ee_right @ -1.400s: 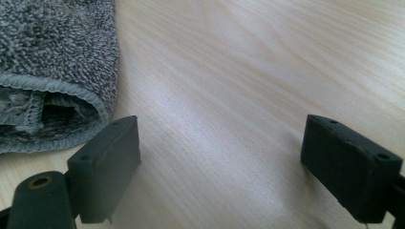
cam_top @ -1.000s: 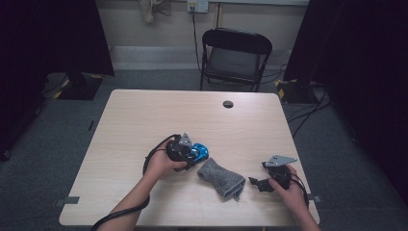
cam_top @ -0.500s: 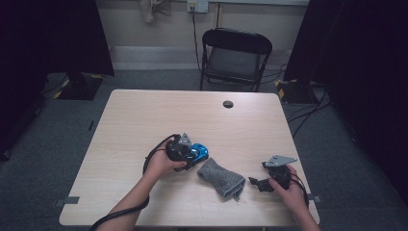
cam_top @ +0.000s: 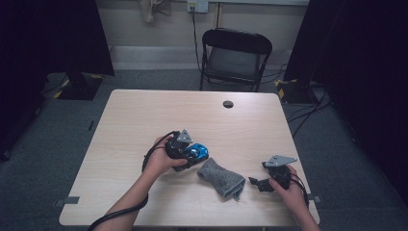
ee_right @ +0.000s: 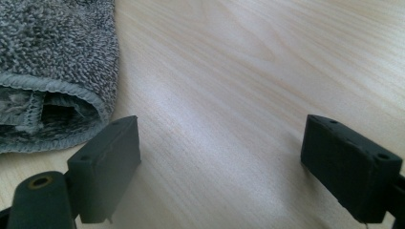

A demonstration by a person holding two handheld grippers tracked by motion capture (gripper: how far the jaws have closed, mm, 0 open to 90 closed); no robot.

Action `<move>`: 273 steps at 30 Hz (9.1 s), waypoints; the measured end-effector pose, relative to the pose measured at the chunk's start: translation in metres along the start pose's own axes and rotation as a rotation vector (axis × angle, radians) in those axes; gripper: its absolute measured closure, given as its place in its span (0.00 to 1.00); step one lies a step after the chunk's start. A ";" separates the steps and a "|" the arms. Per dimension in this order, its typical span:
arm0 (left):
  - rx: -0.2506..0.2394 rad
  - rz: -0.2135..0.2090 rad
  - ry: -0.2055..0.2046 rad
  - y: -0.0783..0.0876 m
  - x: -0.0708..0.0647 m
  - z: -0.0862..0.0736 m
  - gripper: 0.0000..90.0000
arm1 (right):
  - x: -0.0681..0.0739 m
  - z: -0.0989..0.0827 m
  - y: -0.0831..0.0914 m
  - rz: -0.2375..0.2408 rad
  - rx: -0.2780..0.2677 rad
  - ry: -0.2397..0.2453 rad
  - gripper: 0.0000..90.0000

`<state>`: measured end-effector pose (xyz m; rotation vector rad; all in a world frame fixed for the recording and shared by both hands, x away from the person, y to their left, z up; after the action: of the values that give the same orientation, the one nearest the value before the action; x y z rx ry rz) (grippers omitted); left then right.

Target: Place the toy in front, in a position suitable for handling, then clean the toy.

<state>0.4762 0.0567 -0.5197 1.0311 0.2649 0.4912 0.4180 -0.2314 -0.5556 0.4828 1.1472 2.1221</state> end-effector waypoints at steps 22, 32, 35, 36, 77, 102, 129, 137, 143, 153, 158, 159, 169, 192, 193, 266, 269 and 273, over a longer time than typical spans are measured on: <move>-0.050 0.024 0.103 0.029 0.014 -0.054 0.28 | 0.000 0.000 0.000 -0.001 0.000 0.000 0.14; -0.086 -0.035 0.151 0.022 0.018 -0.062 0.38 | 0.000 0.000 0.000 -0.001 0.000 0.000 0.14; -0.097 -0.045 0.144 0.022 0.017 -0.062 0.42 | 0.000 0.000 0.000 -0.001 0.000 0.000 0.14; -0.097 -0.051 0.142 0.023 0.017 -0.062 0.44 | 0.000 0.000 0.000 -0.002 0.001 0.001 0.14; -0.073 -0.029 0.108 0.025 0.014 -0.061 0.49 | 0.094 0.082 0.002 0.248 -0.014 0.128 0.28; -0.068 -0.008 0.090 0.026 0.014 -0.059 0.44 | 0.112 0.100 -0.019 0.208 0.052 0.128 0.79; -0.072 -0.005 0.061 0.006 0.004 -0.075 0.20 | 0.130 0.181 -0.049 0.239 0.057 0.124 0.78; -0.088 -0.013 0.059 0.004 0.003 -0.074 0.28 | 0.154 0.189 -0.059 0.295 0.075 0.150 0.78; -0.088 -0.011 0.060 0.004 0.003 -0.074 0.28 | 0.156 0.186 -0.067 0.299 0.094 0.151 0.78; -0.087 -0.011 0.059 0.004 0.003 -0.074 0.28 | 0.150 0.187 -0.064 0.216 0.097 0.189 0.78; -0.088 -0.013 0.060 0.004 0.003 -0.074 0.28 | 0.133 0.187 -0.061 0.184 0.100 0.151 0.78; -0.088 -0.013 0.060 0.004 0.003 -0.074 0.28 | 0.133 0.187 -0.061 0.184 0.100 0.151 0.78; -0.087 -0.011 0.060 0.004 0.002 -0.074 0.28 | 0.110 0.183 -0.063 0.156 0.110 0.100 0.78; -0.087 -0.011 0.058 0.004 0.003 -0.074 0.28 | 0.067 0.174 -0.067 0.102 0.131 -0.008 0.78; -0.087 -0.011 0.058 0.004 0.003 -0.074 0.28 | 0.066 0.174 -0.066 0.096 0.130 -0.009 0.78; -0.087 -0.001 0.062 0.004 0.002 -0.075 0.28 | 0.100 0.209 -0.077 0.186 0.137 0.001 0.79; -0.086 0.000 0.062 0.004 0.002 -0.075 0.28 | 0.095 0.208 -0.077 0.182 0.139 -0.007 0.78; -0.085 0.001 0.061 0.004 0.002 -0.075 0.28 | 0.091 0.206 -0.078 0.172 0.140 -0.009 0.78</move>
<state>0.4444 0.1155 -0.5533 0.9344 0.2952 0.5307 0.5059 -0.0152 -0.5074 0.6755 1.2953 2.1905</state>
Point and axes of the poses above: each handheld gripper's, and its own axes: y roughly backward along the jaws, z roughly out of its top, x roughly to its left, the point moved 8 cm from there along -y, roughly forward along the jaws, and after that the axes turned 14 degrees about x, right-handed, at the moved point
